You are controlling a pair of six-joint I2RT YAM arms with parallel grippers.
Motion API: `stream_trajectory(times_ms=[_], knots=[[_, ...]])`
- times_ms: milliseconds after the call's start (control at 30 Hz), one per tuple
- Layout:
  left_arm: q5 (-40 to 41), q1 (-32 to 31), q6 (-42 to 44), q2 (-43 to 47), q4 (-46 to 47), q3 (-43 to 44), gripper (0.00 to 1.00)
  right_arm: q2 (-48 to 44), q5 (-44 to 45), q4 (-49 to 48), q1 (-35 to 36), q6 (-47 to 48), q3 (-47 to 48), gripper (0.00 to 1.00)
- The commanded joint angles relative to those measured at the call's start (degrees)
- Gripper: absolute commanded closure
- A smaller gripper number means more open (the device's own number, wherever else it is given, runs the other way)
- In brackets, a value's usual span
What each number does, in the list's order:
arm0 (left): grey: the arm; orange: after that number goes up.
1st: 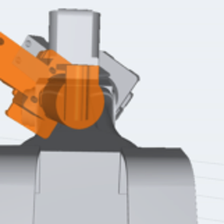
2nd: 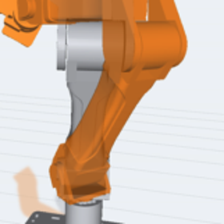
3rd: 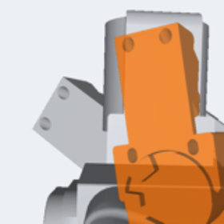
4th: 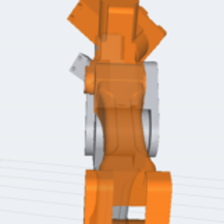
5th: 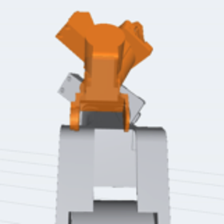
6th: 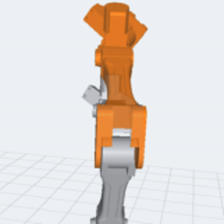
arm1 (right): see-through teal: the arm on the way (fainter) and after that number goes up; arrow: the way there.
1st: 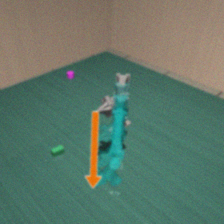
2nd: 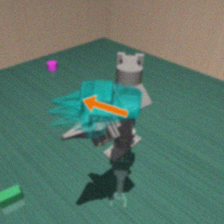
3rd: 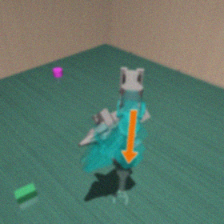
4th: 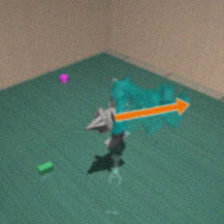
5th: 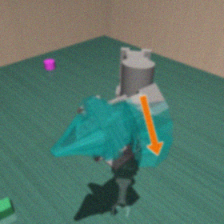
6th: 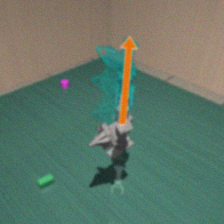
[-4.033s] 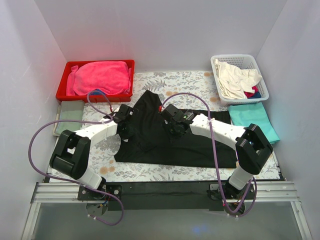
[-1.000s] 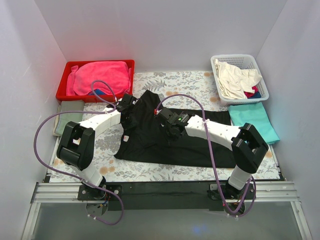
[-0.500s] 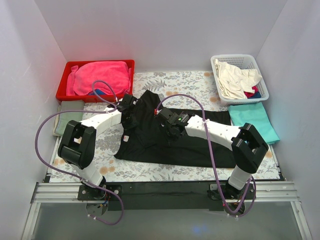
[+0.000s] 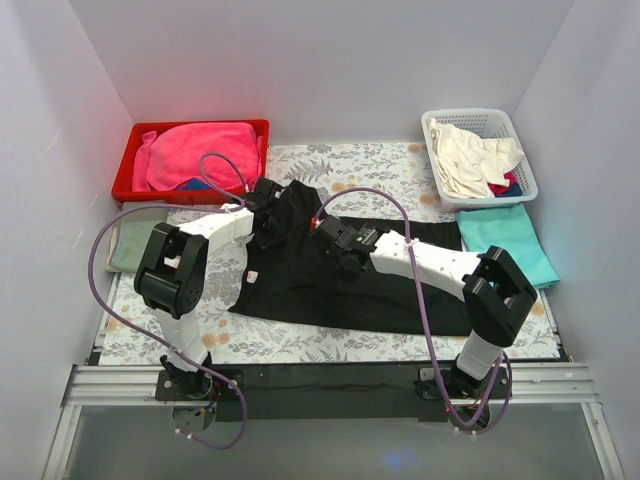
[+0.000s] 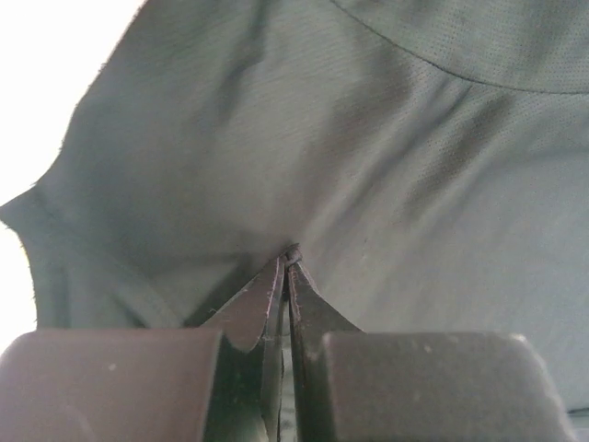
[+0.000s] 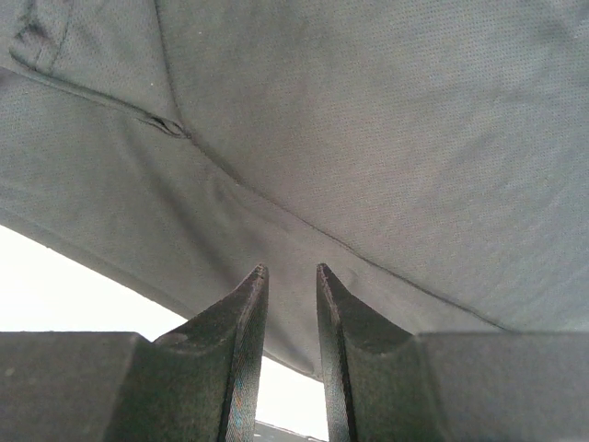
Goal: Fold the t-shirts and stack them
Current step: Fold the flattened tshirt in 1/3 of the way
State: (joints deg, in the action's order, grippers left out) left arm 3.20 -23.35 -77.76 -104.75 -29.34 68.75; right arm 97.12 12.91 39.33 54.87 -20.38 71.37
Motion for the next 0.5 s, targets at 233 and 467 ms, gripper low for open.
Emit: stream_trajectory(times_ms=[233, 467], knots=[[2.23, 0.33, 1.73, 0.23, -0.36, 3.23, 0.62, -0.63, 0.72, 0.66, 0.23, 1.3, 2.18, 0.67], [9.54, 0.33, -1.33, 10.59, -7.65, -0.36, 0.59, 6.14, 1.68, 0.48, 3.4, 7.27, 10.52, 0.66]])
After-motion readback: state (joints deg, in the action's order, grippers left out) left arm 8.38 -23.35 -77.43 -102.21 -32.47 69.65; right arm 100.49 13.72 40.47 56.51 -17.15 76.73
